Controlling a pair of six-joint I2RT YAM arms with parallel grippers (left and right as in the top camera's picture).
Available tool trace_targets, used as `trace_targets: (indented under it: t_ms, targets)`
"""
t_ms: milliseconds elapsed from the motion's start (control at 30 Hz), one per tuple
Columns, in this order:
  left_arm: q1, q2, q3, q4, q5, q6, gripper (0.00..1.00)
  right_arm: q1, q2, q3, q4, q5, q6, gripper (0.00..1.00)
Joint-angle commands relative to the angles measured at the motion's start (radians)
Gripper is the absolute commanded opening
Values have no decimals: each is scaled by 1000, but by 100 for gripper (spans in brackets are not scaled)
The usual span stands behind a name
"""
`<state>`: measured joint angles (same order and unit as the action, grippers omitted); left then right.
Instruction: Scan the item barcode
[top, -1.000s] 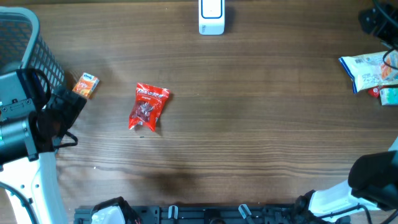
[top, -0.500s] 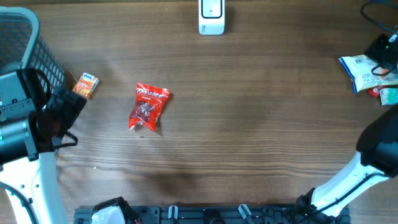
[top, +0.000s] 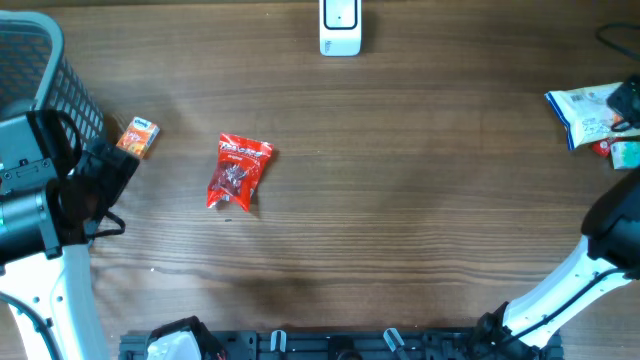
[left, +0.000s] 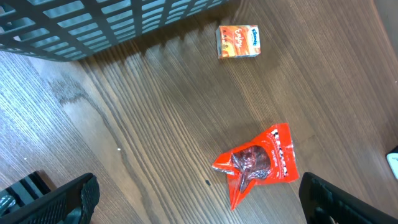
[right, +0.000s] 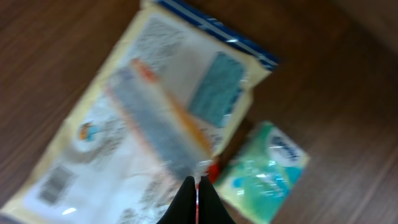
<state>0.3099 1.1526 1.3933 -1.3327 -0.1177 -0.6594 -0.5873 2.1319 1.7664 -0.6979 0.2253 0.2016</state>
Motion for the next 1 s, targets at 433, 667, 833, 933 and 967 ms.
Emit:
trace_targets:
  t_ms: [433, 667, 833, 933, 967]
  targets:
    - [7, 0, 0, 0, 5, 0, 100, -23, 23, -7, 98, -550, -254, 4]
    - [7, 0, 0, 0, 5, 0, 100, -23, 31, -70, 114, -266, -252, 4]
    - [7, 0, 0, 0, 5, 0, 100, -24, 62, -84, 120, -23, -133, 4]
    - [7, 0, 0, 0, 5, 0, 100, -26, 62, -84, 108, 194, -10, 4]
    - [7, 0, 0, 0, 5, 0, 100, -27, 62, -84, 106, 235, -5, 4]
